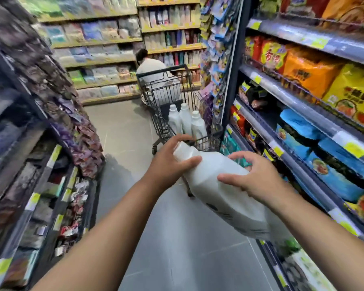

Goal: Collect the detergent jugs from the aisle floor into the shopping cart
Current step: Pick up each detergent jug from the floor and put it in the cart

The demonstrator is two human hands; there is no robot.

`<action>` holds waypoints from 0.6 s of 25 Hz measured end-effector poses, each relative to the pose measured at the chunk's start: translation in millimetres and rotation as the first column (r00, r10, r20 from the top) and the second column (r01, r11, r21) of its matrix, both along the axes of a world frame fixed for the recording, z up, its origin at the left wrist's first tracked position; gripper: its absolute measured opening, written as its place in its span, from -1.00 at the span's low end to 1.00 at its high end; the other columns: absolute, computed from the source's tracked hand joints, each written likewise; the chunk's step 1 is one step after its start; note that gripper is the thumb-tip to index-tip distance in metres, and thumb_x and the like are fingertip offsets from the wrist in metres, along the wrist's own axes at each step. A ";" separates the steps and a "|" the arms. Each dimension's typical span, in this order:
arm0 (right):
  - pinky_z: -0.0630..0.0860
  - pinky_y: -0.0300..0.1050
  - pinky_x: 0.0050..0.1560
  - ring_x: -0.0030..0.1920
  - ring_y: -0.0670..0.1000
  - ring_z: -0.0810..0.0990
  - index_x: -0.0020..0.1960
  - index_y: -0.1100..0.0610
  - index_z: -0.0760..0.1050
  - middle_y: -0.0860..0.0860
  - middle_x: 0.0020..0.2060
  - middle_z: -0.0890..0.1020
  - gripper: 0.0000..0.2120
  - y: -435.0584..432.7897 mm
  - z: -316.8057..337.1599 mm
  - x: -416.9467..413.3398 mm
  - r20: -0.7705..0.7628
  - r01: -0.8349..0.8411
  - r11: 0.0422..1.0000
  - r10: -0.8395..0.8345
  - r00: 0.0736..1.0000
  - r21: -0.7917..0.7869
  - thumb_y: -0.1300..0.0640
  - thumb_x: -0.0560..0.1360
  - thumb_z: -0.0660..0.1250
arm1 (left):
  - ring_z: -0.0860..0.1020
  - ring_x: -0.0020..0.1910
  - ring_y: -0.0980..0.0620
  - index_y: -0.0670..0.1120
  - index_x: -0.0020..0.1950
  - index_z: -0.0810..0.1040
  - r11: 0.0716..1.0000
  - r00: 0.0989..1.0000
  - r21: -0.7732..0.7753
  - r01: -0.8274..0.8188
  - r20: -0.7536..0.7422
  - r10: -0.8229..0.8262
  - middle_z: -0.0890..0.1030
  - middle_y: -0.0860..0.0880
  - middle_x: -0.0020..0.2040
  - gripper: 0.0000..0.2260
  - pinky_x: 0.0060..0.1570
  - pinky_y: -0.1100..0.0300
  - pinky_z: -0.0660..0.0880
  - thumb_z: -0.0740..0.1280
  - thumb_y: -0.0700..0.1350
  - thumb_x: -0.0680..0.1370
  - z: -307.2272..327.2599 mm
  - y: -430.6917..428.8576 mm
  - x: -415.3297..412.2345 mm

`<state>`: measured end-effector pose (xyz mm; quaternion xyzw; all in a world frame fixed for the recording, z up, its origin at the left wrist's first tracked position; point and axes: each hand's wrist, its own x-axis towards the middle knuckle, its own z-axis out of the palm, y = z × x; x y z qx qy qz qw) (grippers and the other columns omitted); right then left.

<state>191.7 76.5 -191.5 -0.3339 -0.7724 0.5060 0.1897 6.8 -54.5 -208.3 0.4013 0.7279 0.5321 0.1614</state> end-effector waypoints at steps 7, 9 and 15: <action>0.30 -0.36 -0.56 -0.52 -0.14 0.42 0.01 -0.02 0.59 -0.03 -0.42 0.52 -0.57 73.4 -27.1 -184.4 0.018 -0.046 0.998 0.047 0.999 -0.051 0.05 0.20 0.63 | 0.55 0.11 0.11 0.14 0.16 0.53 0.996 0.998 -0.075 -0.054 -0.018 0.053 0.60 0.09 0.14 -0.59 0.13 0.23 0.48 0.54 0.04 0.36 -19.7 64.6 -178.5; 0.30 -0.32 -0.58 -0.57 -0.14 0.39 0.04 0.04 0.58 0.03 -0.46 0.50 -0.56 84.1 -33.8 -235.7 -0.024 0.005 0.995 -0.008 1.000 -0.097 0.13 0.21 0.63 | 0.55 0.11 0.11 0.15 0.18 0.53 0.993 1.000 -0.113 -0.016 -0.024 0.013 0.59 0.10 0.14 -0.57 0.18 0.13 0.49 0.55 0.05 0.36 -21.0 86.5 -235.3; 0.38 -0.30 -0.43 -0.45 -0.12 0.52 0.02 -0.06 0.58 -0.03 -0.39 0.62 -0.54 140.3 -46.5 -340.9 -0.033 0.154 0.979 -0.159 0.987 -0.136 0.05 0.18 0.64 | 0.54 0.03 0.09 0.22 0.14 0.51 0.978 0.988 -0.178 0.106 -0.089 -0.123 0.56 0.19 0.07 -0.60 0.11 -0.01 0.54 0.55 0.06 0.36 -11.5 167.9 -358.3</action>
